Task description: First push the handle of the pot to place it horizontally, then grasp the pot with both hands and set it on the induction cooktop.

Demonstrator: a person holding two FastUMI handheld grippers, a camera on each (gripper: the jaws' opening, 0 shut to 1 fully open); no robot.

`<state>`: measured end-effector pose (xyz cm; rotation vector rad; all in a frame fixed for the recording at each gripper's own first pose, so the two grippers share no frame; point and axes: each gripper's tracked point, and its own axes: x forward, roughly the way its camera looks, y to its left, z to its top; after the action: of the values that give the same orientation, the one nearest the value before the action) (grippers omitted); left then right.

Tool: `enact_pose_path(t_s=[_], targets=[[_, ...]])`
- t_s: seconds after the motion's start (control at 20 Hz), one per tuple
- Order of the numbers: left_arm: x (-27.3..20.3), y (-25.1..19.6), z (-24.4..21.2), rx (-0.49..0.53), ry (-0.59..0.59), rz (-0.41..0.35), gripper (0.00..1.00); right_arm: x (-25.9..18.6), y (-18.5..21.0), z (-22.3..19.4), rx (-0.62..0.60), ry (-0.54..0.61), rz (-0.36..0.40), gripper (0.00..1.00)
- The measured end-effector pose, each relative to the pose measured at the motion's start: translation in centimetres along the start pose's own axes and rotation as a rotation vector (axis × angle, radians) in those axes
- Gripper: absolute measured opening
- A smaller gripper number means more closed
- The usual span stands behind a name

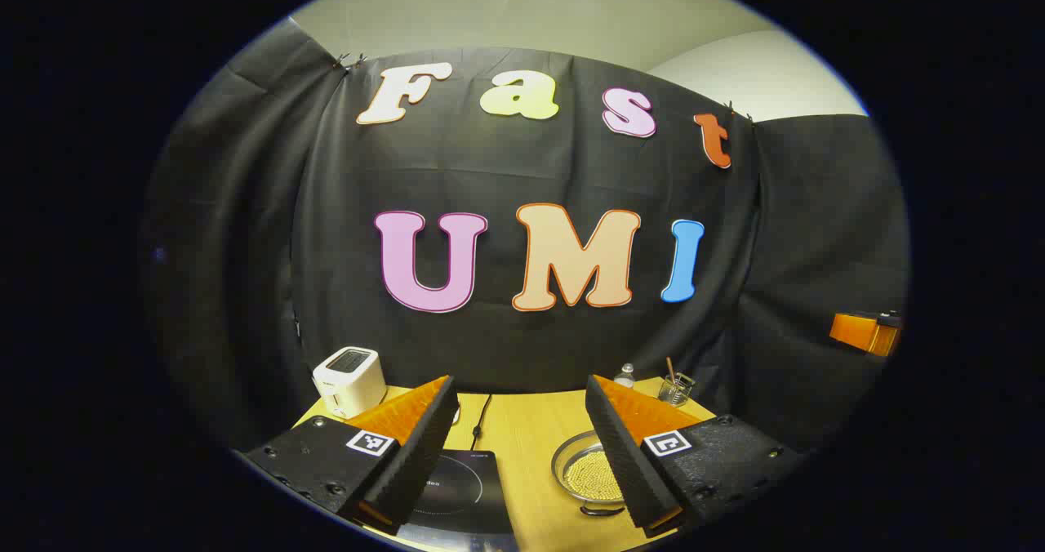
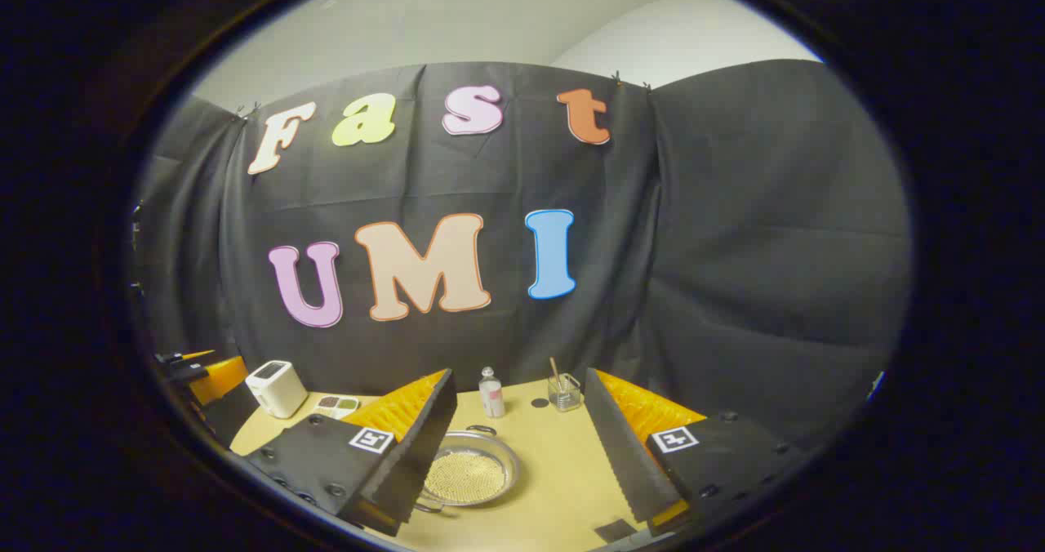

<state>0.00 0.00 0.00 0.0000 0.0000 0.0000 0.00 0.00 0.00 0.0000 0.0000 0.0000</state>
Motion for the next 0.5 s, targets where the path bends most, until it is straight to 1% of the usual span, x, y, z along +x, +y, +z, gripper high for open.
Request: enact_pose_path(t_s=[0.05,0.2,0.25,0.3,0.35,0.45,0.5], targets=[[0.1,0.1,0.0,0.002,0.001,0.000,0.92,0.0,0.1,-0.1,-0.002,0.001,0.001,0.98],[-0.1,0.1,-0.1,0.003,-0.002,-0.007,0.92,-0.1,0.3,-0.2,-0.005,0.006,0.000,0.98],[-0.2,0.1,0.0,0.004,-0.007,-0.008,0.95,-0.1,0.4,-0.3,-0.004,0.007,0.002,0.98],[-0.2,0.3,0.0,0.004,-0.011,-0.006,0.92,-0.1,0.5,-0.3,-0.003,0.006,0.003,0.98],[-0.2,0.3,0.1,0.001,-0.013,-0.006,0.92,-0.2,0.7,-0.4,-0.001,0.007,0.005,0.97],[-0.3,0.3,0.0,-0.005,-0.013,-0.007,0.92,-0.2,1.0,-0.5,-0.002,0.011,0.011,0.98],[-0.4,0.3,0.0,-0.004,-0.014,-0.007,0.95,-0.2,1.1,-0.6,-0.007,0.012,0.013,0.98]])
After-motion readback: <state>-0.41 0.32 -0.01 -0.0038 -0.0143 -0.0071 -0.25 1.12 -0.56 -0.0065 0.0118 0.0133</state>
